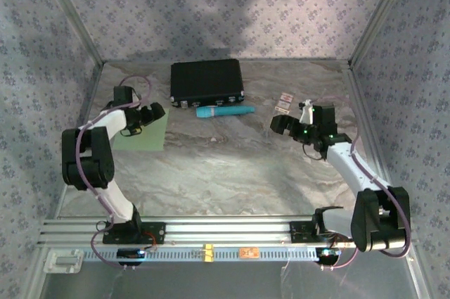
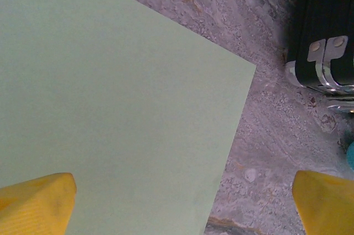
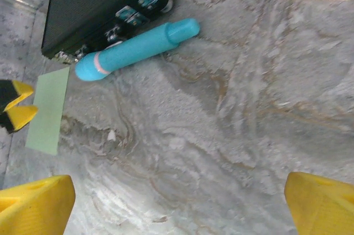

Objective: Fold a paper plane with a square sheet of paper (pick it up from the middle)
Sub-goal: Move the square sheet of paper to the center of the table.

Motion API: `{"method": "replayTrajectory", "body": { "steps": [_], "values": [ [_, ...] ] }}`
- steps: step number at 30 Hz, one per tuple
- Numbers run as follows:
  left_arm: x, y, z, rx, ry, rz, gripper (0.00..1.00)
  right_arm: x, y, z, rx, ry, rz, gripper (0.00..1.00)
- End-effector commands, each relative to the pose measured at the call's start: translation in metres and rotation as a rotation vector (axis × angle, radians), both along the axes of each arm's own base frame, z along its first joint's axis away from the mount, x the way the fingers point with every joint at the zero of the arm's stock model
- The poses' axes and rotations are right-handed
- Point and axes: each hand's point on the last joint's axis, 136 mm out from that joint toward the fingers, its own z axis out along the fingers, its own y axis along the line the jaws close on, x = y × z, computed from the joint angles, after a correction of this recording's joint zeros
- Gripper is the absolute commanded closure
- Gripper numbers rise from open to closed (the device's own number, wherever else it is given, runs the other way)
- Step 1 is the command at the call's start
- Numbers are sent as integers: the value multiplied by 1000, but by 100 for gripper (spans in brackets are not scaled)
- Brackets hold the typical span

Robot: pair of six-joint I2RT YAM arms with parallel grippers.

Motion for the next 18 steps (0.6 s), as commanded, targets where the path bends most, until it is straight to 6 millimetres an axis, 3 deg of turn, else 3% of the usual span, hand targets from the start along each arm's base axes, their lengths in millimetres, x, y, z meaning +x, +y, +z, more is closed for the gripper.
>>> {"method": "replayTrajectory", "body": {
  "steps": [1,12,18],
  "values": [
    [-10,-11,-12,-74,81,-24,0,-6,9,0,24,17,-11,1],
    [-55,-21,-43,-95,190,17,0,-16,25,-9,24,30,-41,1],
    [-92,-45,-52,-76,235,46,0,-24,25,-12,15,32,-82,1]
  ]
}}
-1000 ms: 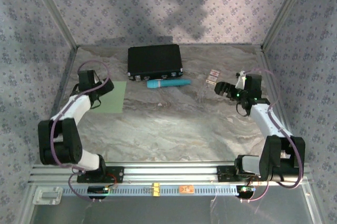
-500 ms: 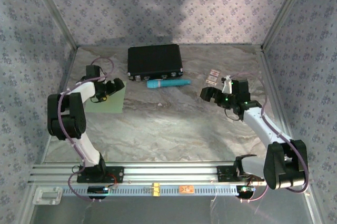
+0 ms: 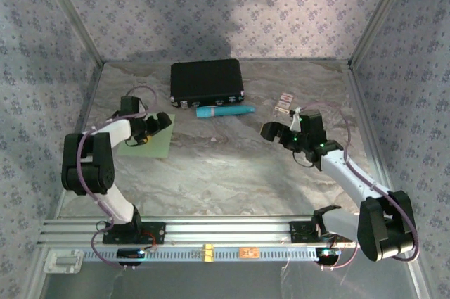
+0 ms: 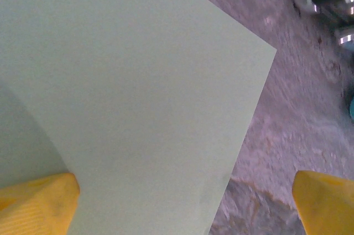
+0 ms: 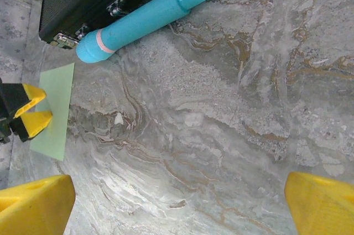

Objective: Fold a paper plane with a square sheet of paper (pick it up from the middle)
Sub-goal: Move the square sheet of paper to the center of the table.

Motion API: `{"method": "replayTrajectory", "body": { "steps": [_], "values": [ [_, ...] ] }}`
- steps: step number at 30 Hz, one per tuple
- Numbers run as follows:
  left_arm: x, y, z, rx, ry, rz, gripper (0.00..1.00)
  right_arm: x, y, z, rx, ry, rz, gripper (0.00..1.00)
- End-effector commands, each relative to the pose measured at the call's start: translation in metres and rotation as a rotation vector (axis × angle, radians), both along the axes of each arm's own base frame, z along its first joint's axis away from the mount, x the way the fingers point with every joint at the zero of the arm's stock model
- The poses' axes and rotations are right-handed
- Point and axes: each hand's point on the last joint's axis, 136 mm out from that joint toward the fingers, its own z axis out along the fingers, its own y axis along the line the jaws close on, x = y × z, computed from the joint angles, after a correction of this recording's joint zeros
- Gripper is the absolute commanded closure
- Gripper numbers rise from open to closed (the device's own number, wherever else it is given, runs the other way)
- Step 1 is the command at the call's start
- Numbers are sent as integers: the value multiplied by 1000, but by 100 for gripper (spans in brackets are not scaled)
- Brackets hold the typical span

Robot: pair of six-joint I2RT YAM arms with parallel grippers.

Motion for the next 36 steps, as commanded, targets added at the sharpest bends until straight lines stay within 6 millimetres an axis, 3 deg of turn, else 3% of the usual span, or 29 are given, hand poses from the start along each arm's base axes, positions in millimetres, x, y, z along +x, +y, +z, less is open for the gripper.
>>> {"method": "replayTrajectory", "body": {
  "steps": [1,9,14,20,24,27,36],
  "values": [
    [-59,-15,-35,-4,193,63,0,-3,-5,0,-2,-7,-66,1],
    [-114,-59,-42,-32,177,170,0,-18,-15,-5,-3,-10,-152,1],
    [-131,-83,-33,-3,143,170,0,-24,-20,-3,11,-35,-183,1],
    [-131,-110,-6,31,53,111,0,-26,-21,7,-1,-71,-171,1],
    [-122,-101,18,147,-17,38,0,-26,-13,21,55,-98,-111,1],
    [-113,-99,29,142,-43,-36,0,-26,-10,24,76,-100,-89,1],
    [-105,-106,23,69,-24,-196,0,-28,4,20,87,-64,-6,1]
  ]
}}
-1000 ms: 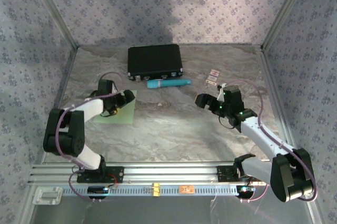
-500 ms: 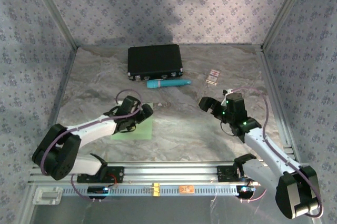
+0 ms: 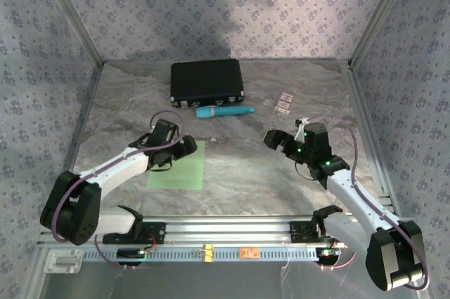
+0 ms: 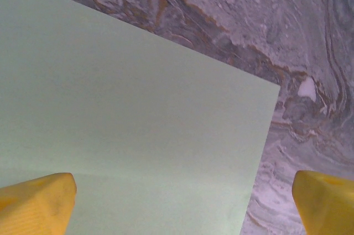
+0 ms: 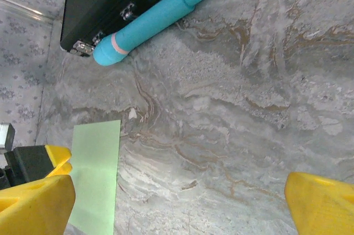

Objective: Fold a paper plane with a square sheet of paper (pick it up from the middle)
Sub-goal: Move the square sheet of paper to the center of the table.

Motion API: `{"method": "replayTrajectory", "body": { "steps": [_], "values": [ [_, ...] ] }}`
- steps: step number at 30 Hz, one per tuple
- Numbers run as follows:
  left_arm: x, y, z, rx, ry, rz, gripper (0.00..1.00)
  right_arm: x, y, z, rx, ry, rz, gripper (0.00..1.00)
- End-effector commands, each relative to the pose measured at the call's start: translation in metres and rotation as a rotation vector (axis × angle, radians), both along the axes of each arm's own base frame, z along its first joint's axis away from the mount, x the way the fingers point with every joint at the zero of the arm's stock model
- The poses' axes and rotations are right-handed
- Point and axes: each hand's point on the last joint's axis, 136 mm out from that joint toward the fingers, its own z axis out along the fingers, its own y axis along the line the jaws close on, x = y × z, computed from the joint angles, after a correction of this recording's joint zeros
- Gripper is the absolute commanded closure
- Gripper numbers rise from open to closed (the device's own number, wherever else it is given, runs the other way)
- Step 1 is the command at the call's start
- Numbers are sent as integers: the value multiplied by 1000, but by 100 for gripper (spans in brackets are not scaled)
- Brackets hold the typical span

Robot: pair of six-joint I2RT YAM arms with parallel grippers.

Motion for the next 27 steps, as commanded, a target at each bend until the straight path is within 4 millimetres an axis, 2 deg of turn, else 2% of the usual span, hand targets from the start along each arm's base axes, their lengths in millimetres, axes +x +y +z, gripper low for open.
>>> {"method": "replayTrajectory", "body": {
  "steps": [1,11,18,23,27],
  "values": [
    [-1,-15,1,-19,12,-119,0,2,9,12,8,-29,49,1],
    [1,-28,-16,-50,65,-162,0,3,10,10,-8,-29,42,1],
    [-11,-29,-33,-38,125,-146,0,1,10,4,-16,-11,34,1],
    [-25,-48,-41,-36,137,-118,0,-2,7,-4,-23,13,15,1],
    [-29,-72,-45,-66,122,-76,0,-3,3,-11,-26,32,-17,1]
  ]
}}
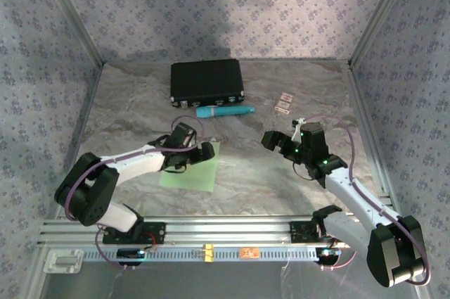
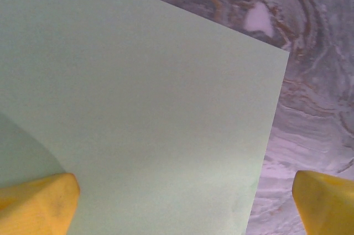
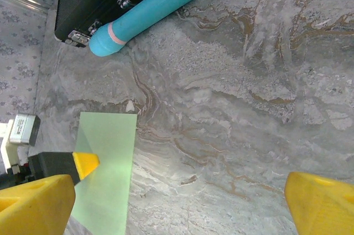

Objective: Fold a paper plane with a square sheet of paper (pick it up from the middle)
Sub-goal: Move the square sheet of paper to the center of the table.

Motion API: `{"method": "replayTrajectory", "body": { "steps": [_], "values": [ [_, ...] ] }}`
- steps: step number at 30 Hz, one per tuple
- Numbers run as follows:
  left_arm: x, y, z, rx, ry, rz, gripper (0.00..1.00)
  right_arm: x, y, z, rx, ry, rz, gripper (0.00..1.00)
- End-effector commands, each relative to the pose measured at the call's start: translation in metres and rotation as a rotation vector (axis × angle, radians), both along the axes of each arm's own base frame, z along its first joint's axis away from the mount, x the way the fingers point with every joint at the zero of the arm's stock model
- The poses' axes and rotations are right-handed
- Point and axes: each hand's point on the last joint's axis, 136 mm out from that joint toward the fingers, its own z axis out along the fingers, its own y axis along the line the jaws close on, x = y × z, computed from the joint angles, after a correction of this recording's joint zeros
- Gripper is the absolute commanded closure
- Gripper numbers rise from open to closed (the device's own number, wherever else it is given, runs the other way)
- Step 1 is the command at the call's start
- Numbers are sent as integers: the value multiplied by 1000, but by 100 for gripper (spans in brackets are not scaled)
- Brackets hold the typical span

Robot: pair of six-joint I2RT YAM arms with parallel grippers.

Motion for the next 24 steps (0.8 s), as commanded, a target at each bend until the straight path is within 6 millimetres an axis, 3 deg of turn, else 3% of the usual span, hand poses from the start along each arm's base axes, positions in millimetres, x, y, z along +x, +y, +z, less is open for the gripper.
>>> {"method": "replayTrajectory", "body": {
  "steps": [1,11,15,24],
  "values": [
    [-15,-9,-23,6,74,85,0,-2,-4,-6,-7,19,-39,1],
    [-8,-55,-22,30,56,98,0,-9,-17,-16,-40,50,-99,1],
    [-2,-66,-7,56,11,72,0,-11,-20,-16,-48,50,-105,1],
    [14,-59,47,141,-178,-34,0,-5,-22,-12,-27,64,-145,1]
  ]
}}
